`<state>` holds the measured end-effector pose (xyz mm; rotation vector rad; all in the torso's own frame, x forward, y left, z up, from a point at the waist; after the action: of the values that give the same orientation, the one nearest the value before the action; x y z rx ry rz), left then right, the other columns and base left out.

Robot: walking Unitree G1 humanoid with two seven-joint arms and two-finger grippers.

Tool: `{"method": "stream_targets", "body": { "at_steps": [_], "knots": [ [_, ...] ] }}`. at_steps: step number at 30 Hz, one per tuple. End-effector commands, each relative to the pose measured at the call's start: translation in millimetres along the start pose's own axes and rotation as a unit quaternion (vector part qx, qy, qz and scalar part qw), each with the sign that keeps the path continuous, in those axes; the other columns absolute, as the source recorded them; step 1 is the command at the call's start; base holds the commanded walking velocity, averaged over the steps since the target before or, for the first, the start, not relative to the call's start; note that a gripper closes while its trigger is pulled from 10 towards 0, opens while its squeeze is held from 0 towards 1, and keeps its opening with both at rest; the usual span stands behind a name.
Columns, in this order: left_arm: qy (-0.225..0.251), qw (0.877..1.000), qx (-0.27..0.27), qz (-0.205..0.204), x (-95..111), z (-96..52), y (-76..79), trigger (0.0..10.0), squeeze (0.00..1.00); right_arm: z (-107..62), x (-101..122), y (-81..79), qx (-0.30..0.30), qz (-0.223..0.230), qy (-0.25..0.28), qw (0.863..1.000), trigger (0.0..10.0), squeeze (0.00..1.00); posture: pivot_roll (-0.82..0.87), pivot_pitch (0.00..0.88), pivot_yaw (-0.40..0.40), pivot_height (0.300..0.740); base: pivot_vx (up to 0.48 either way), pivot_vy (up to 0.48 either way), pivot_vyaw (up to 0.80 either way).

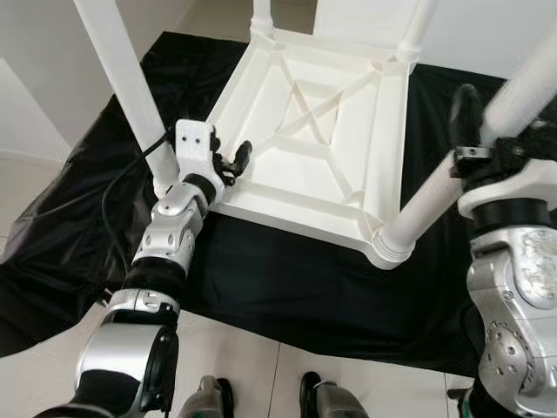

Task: Building children table

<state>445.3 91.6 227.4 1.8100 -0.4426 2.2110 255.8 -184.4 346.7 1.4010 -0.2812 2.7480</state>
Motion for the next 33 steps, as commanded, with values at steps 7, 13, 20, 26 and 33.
{"method": "stream_targets", "body": {
  "at_steps": [7, 13, 20, 26, 33],
  "knots": [
    [0.047, 0.998, 0.013, 0.035, 60, 13.2, -15.7, 10.0, 0.0, -14.2, -21, 77.4, -0.205, -0.021, -0.033, 0.978, 0.0, 0.0, -0.01, 0.226, 0.073, 0.74, 0.0, 0.0, 0.0],
    [0.055, 0.997, -0.011, 0.053, 85, 23.9, -0.1, 10.0, 0.0, -36.6, -38, 118.7, -0.292, 0.005, -0.058, 0.955, 0.0, 0.0, -0.01, 0.237, 0.086, 0.74, 0.0, 0.0, 0.0],
    [0.055, 0.996, -0.037, 0.061, 103, 31.3, 25.9, 10.0, 0.0, -68.9, -55, 171.3, -0.376, 0.039, -0.066, 0.924, 0.0, 0.0, 0.01, 0.253, 0.089, 0.74, 0.0, 0.0, 0.0],
    [0.07, 0.994, -0.066, 0.053, 126, 37.4, 52.3, 10.0, 0.0, -87.8, -80, 188.4, -0.391, 0.062, -0.094, 0.914, 0.0, 0.0, 0.04, 0.262, 0.087, 0.74, 0.0, 0.0, 0.0],
    [0.092, 0.989, -0.111, 0.038, 155, 44.9, 100.1, 10.0, 0.0, -83.0, -116, 182.8, -0.355, 0.114, -0.137, 0.918, 0.0, 0.0, 0.07, 0.261, 0.073, 0.74, 0.0, 0.0, 0.0]
  ]
}}
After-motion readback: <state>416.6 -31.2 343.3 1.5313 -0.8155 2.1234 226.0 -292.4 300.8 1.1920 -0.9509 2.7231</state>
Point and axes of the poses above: a point about 5 cm out from each wrist's last joint towards the gripper, its own z axis pointing out of the wrist towards the gripper, its own x axis along the axis of the wrist's last joint, y = z × x, the point moved 6 cm from there along z, pointing out of the wrist towards the gripper, and after that the axes turned 6 degrees about z, right-handed, at the moved point
